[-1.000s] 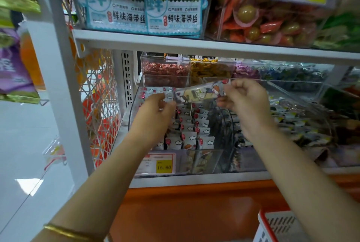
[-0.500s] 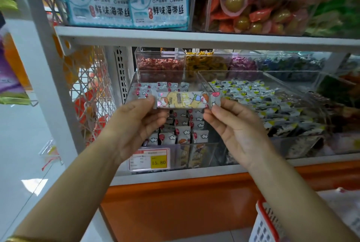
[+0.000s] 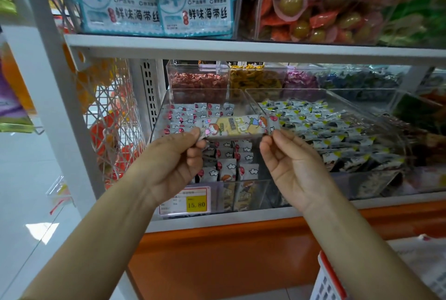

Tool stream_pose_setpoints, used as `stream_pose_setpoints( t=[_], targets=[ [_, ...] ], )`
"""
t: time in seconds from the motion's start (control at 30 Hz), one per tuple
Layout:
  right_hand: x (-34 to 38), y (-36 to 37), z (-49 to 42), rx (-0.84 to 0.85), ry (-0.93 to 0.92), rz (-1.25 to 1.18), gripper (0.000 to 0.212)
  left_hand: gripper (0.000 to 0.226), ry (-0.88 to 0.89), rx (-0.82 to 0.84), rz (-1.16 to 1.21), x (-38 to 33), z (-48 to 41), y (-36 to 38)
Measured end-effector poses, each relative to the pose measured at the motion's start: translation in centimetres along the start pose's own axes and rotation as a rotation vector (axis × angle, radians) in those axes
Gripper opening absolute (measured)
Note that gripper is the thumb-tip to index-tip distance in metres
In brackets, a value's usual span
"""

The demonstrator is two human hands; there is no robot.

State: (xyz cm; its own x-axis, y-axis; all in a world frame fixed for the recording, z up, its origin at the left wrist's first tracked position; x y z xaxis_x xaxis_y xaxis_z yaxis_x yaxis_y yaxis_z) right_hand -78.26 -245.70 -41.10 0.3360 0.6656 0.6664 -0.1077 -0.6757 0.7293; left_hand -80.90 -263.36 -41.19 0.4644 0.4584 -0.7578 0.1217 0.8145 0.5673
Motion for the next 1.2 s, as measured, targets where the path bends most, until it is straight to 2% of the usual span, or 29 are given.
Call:
stream_pose_setpoints(
  t=[0.1,0.2,0.27,0.37,0.43,0.5,0.67,0.73,0.8,0.87,1.0,1.1,1.2],
  targets=[
    [1.1,-0.6,-0.2,-0.006,-0.087,0.178,0.015,0.015,0.036,0.077,-0.053,-0.4,0.4,0.8],
    [2.3,-0.3,-0.4,0.079,-0.171,0.348,0.017,0.011,0.270,0.000,-0.464,-1.9,1.1,0.9],
    [2.7,0.1,-0.4,0.133,-0.196,0.363,0.014,0.006,0.386,-0.044,-0.619,-2.5,1.6,1.2],
    [3.1,0.4,-0.3,0.181,-0.269,0.463,0.011,0.009,0.393,-0.025,-0.549,-2.5,1.7,1.3],
    [3.1,0.6,-0.2,0.216,-0.294,0.497,0.018,0.004,0.340,0.039,-0.434,-2.3,1.6,1.3],
    [2.9,0.7,-0.3,0.255,-0.294,0.505,0.022,0.010,0.300,0.087,-0.334,-2.3,1.4,1.3],
    [2.5,1.6,0.1,0.369,-0.328,0.576,0.031,0.009,0.223,0.122,-0.106,-2.3,1.1,0.7],
    [2.8,1.8,0.2,0.371,-0.381,0.655,0.033,0.012,0.200,0.128,-0.088,-2.4,1.0,0.6],
    [3.3,1.8,0.4,0.362,-0.457,0.782,0.037,0.017,0.209,0.122,-0.179,-2.5,1.1,0.7],
    [3.6,1.9,0.5,0.368,-0.499,0.849,0.037,0.027,0.293,0.073,-0.394,-2.9,1.7,1.0],
    [3.2,2.0,0.6,0.404,-0.478,0.839,0.019,0.042,0.455,-0.044,-0.767,-3.4,3.1,1.8],
    [3.0,2.3,0.9,0.439,-0.507,0.961,0.030,0.041,0.476,-0.018,-0.883,-2.8,3.5,3.0],
    [2.9,2.5,0.9,0.468,-0.478,0.915,0.032,0.040,0.505,-0.010,-0.910,-2.8,3.8,3.6]
  ],
)
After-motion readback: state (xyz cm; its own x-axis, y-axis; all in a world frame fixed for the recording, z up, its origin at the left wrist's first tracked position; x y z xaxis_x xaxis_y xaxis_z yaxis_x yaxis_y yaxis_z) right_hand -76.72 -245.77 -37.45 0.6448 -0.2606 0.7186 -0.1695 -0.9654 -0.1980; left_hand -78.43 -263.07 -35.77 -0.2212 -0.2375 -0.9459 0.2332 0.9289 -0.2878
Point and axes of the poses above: each hand's wrist, its own z-axis away from the middle knuckle, its own y-axis out of the palm, x = y × z, the point moved 8 cm from there along -z, towards the middle knuckle, and after that the axes turned 11 degrees about -y, right-handed, at the moved point
